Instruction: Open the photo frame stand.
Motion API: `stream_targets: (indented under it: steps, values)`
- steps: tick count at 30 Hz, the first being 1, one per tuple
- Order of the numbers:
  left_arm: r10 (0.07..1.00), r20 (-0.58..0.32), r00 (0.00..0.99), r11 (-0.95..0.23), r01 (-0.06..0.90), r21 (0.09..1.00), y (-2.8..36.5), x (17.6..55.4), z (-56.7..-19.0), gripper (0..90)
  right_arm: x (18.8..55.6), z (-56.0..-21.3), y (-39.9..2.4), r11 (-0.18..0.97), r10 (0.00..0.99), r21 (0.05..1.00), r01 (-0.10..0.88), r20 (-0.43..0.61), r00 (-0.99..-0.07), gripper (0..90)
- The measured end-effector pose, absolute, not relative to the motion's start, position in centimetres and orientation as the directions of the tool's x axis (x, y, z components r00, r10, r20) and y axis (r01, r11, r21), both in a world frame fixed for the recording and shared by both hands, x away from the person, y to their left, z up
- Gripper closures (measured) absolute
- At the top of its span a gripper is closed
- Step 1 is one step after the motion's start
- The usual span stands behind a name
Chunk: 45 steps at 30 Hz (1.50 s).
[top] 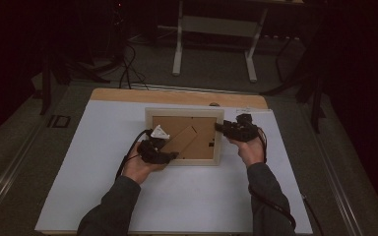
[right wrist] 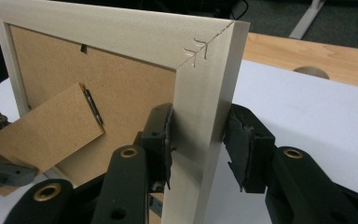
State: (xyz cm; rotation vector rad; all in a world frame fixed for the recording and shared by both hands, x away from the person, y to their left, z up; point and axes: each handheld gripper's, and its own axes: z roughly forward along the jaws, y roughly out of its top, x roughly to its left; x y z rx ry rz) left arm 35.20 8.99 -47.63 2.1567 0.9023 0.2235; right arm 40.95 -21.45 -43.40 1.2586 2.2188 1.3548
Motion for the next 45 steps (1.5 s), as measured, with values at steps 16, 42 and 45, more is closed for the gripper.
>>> stream_targets:
  steps: [16,42,45]
  values:
    - [0.69,-0.129,0.713,-0.431,0.547,0.717,9.2,35.5,-47.4,66.7,39.9,-42.6,-21.2,0.218,0.779,0.846,0.487,0.15,-0.609,61.9]
    - [0.672,-0.092,0.735,-0.471,0.52,0.713,9.3,35.2,-47.4,69.8,40.3,-42.1,-20.9,0.258,0.725,0.849,0.461,0.145,-0.673,43.5]
    - [0.67,-0.089,0.737,-0.475,0.517,0.712,9.3,35.2,-47.5,70.0,40.5,-42.3,-20.8,0.248,0.723,0.853,0.459,0.153,-0.674,40.5]
